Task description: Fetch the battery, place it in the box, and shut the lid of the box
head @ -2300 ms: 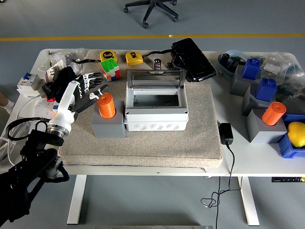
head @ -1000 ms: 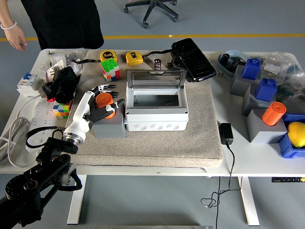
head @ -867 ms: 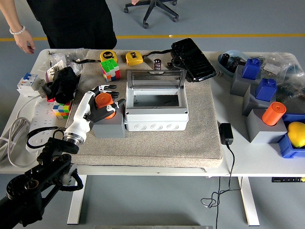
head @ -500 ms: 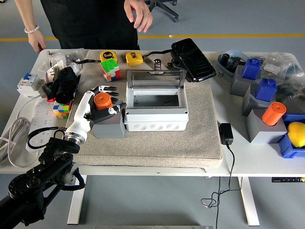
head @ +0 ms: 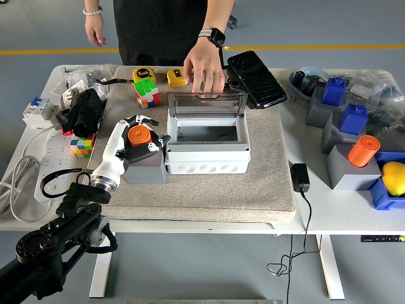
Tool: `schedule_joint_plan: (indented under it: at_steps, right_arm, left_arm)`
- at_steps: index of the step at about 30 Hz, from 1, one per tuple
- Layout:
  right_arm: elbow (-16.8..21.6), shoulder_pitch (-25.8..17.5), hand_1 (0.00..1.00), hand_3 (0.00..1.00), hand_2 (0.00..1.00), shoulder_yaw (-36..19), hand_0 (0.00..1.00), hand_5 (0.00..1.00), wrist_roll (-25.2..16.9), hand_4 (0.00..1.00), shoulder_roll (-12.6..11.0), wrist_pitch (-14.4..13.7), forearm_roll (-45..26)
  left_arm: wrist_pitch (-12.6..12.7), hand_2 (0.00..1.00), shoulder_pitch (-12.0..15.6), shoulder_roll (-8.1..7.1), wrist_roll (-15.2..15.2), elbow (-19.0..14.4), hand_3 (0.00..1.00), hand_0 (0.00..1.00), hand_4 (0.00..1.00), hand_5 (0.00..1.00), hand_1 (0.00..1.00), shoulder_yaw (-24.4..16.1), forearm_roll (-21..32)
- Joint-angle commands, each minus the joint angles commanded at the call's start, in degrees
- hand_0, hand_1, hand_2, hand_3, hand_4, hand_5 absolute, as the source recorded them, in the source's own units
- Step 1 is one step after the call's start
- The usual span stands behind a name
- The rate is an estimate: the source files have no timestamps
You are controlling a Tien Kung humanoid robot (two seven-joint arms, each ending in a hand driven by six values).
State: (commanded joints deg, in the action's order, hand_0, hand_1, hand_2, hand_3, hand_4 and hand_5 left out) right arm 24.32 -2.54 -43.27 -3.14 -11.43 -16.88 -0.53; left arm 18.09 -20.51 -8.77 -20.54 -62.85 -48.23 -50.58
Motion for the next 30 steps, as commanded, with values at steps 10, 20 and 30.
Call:
schedule_joint_plan:
  at_steps: [10,20,30]
  right_arm:
    - [-0.01,0.05,0.606,0.551,0.599,0.13,0.591,0.581,-0.76,0.990,0.09,-0.46,-0.24]
    - [-0.06,0.06,0.603,0.548,0.597,0.17,0.589,0.579,-1.15,0.988,0.11,-0.68,-0.46]
    - [0.00,0.16,0.602,0.548,0.593,0.32,0.589,0.578,-1.40,0.987,0.08,-0.74,-0.62]
  left_arm:
    - [0.18,0.155,-0.30,0.26,-0.26,-0.93,0.219,0.197,0.634,0.002,0.156,-0.43,0.03]
    - [0.73,0.122,-0.55,-0.60,1.40,-6.83,0.207,0.160,0.734,0.002,0.107,-1.35,-3.97]
    - [3.86,0.119,-8.76,-2.11,7.87,-10.32,0.206,0.157,0.895,0.002,0.101,10.61,-13.08]
